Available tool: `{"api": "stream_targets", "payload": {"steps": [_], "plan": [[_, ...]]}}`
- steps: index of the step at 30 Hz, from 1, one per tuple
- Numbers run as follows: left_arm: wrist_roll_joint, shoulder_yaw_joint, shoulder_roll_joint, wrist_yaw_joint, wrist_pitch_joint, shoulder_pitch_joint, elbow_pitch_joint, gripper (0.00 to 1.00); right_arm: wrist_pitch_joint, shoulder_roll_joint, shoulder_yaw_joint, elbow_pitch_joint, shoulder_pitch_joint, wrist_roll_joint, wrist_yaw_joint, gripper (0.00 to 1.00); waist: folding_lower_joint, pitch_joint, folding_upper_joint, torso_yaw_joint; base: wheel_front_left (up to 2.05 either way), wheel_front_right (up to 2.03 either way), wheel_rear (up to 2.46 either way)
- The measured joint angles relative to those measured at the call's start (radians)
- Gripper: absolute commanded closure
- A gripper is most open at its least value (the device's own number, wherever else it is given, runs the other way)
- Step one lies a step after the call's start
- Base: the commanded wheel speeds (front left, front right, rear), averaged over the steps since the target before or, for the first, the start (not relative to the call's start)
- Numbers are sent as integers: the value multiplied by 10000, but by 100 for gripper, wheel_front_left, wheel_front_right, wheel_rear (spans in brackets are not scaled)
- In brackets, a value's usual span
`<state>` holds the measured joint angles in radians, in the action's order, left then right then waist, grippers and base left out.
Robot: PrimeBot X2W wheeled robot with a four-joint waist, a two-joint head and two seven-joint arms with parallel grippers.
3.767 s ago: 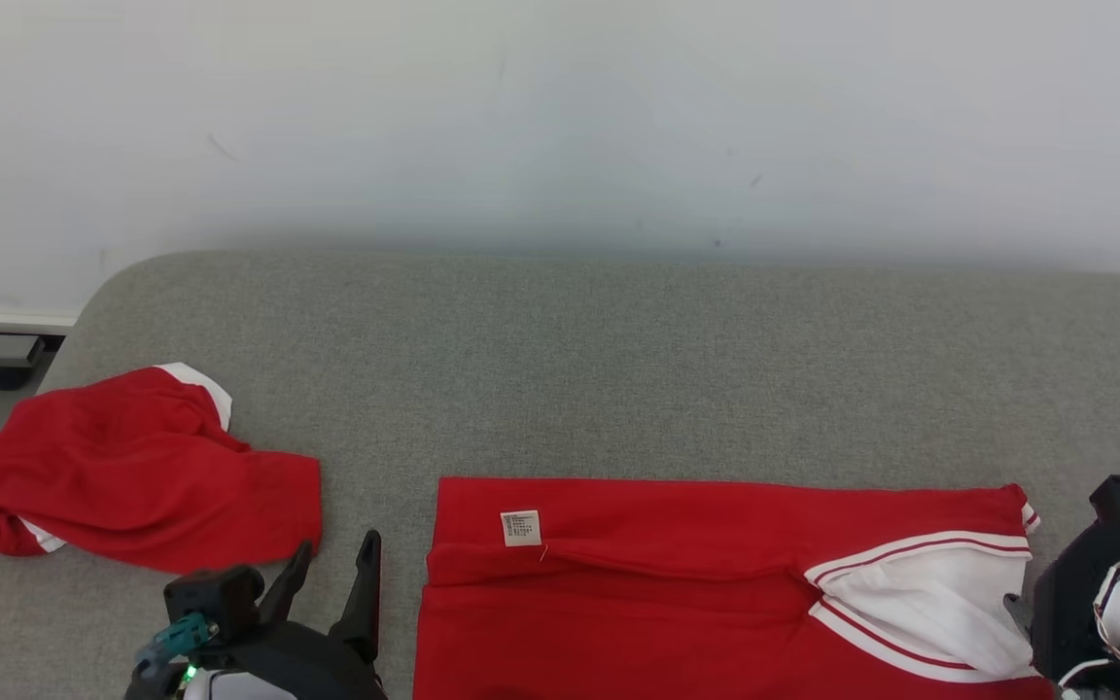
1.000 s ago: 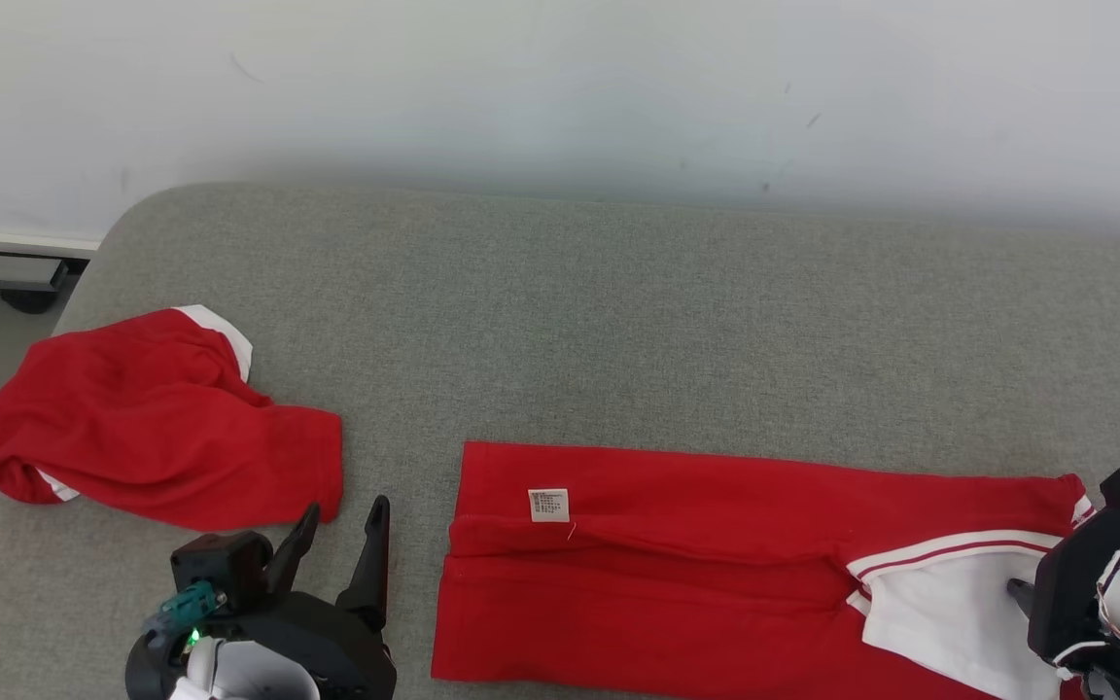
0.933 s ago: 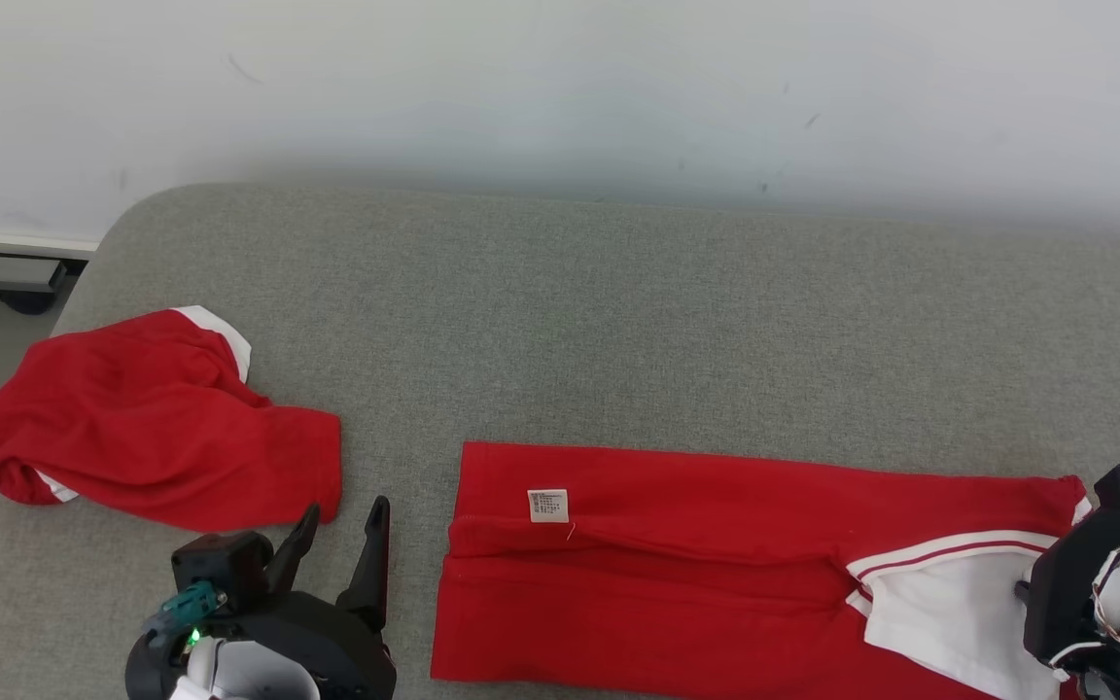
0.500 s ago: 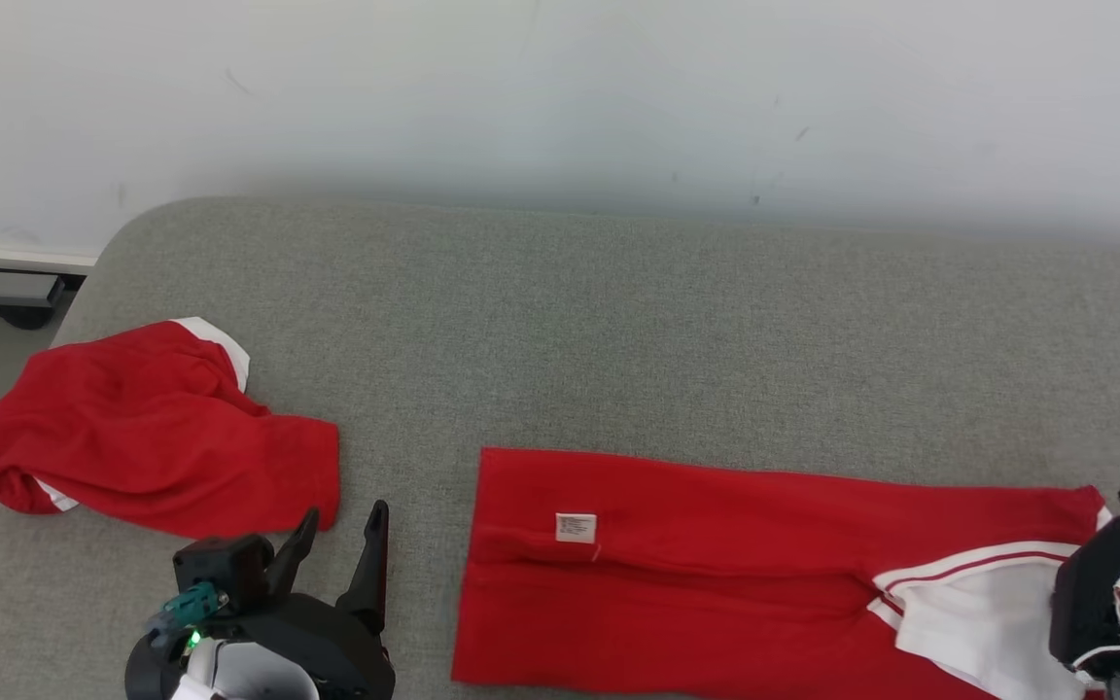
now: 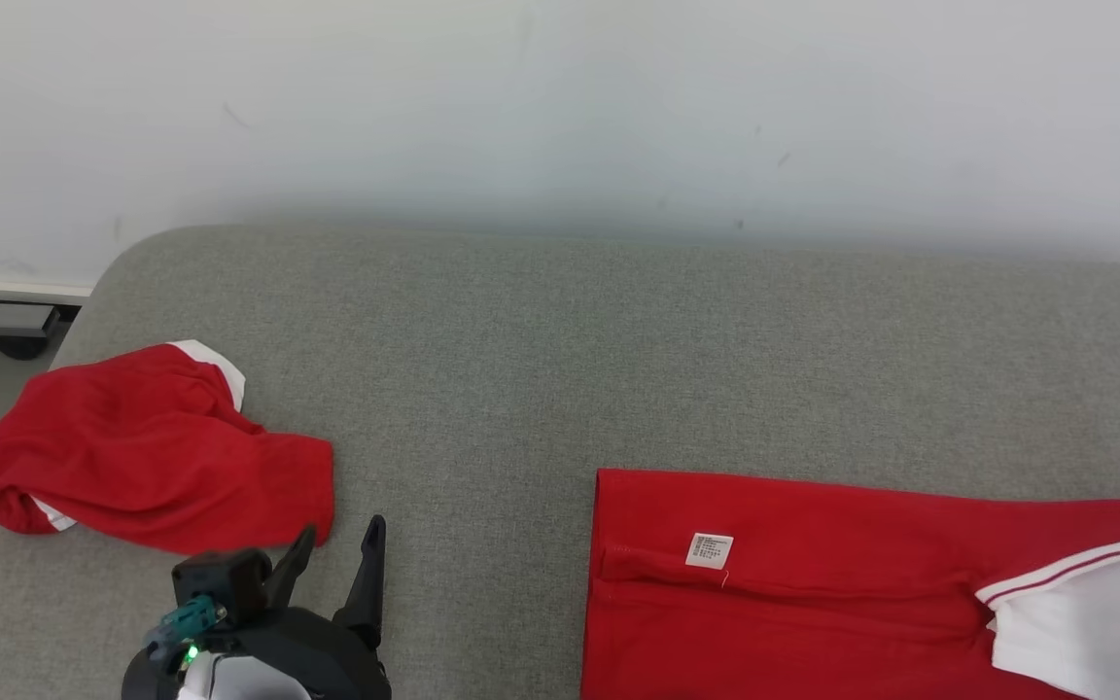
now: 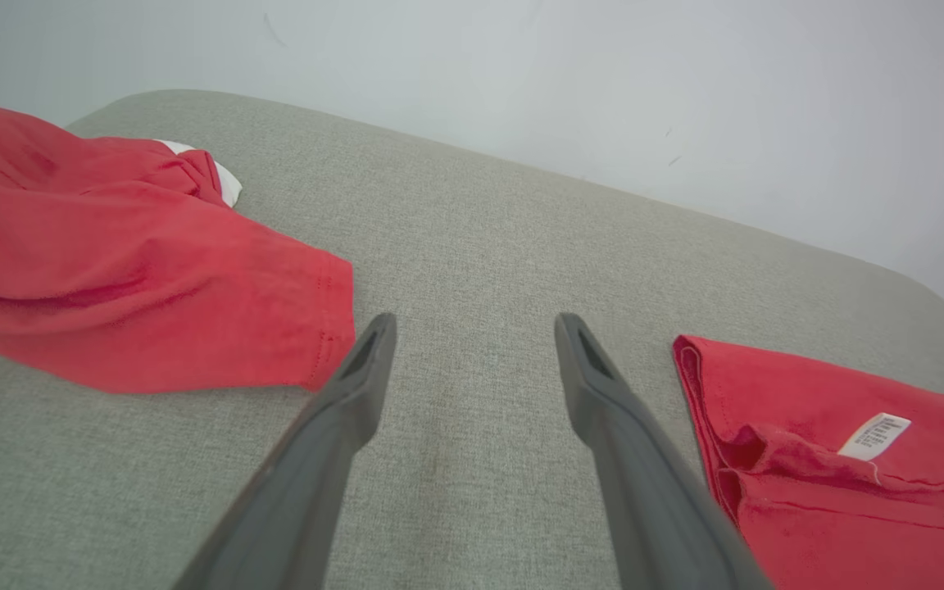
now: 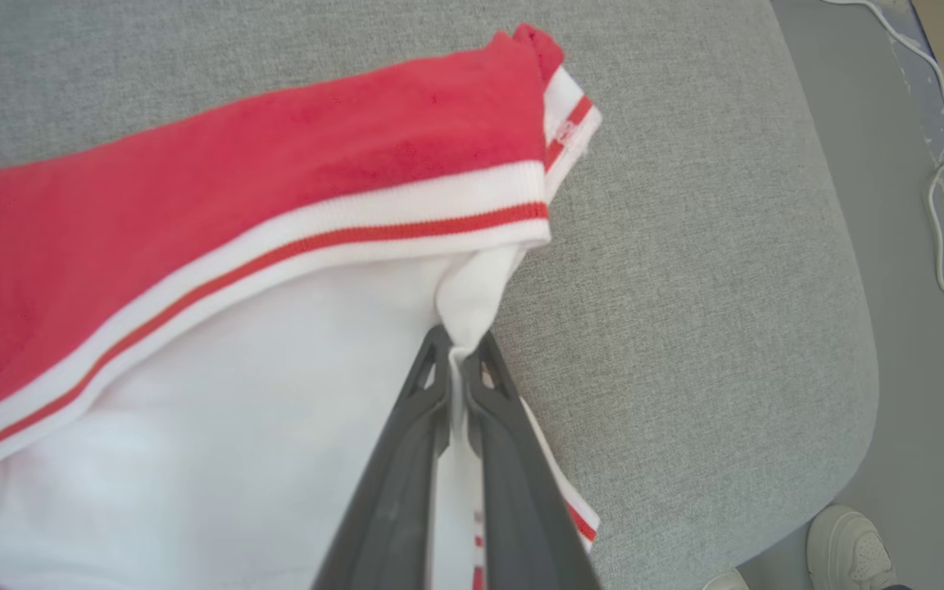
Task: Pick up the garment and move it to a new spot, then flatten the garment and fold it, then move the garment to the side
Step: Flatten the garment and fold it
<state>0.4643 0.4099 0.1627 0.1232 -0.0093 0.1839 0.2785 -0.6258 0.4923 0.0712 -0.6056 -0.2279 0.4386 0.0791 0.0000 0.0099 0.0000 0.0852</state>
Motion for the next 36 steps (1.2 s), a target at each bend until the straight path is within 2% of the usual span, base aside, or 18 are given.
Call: {"api": "stream_targets", "payload": {"steps": [2,12,23,28,36], "plan": [[2,-17,29,0,0,-109,-13,0,-88,-117,-171,267,21,-4,-12,100,0,-26,0,-47,0,0,0],[25,52,-82,0,36,-173,-50,0,-479,-1335,-1304,2132,192,54,-704,100,0,-53,0,-328,0,0,0],[44,92,-123,0,61,-155,6,0,-1068,-1676,-2347,4299,53,98,-1323,100,0,-129,0,-363,0,0,0],[46,86,-161,0,59,-152,13,0,-1524,-2257,-3026,4602,-556,96,-1379,100,0,-132,0,-371,0,0,0],[46,238,-372,-15,92,94,73,0,-2190,-2980,-3906,4345,-933,-54,-1375,100,0,-59,0,-237,0,0,0]]}}
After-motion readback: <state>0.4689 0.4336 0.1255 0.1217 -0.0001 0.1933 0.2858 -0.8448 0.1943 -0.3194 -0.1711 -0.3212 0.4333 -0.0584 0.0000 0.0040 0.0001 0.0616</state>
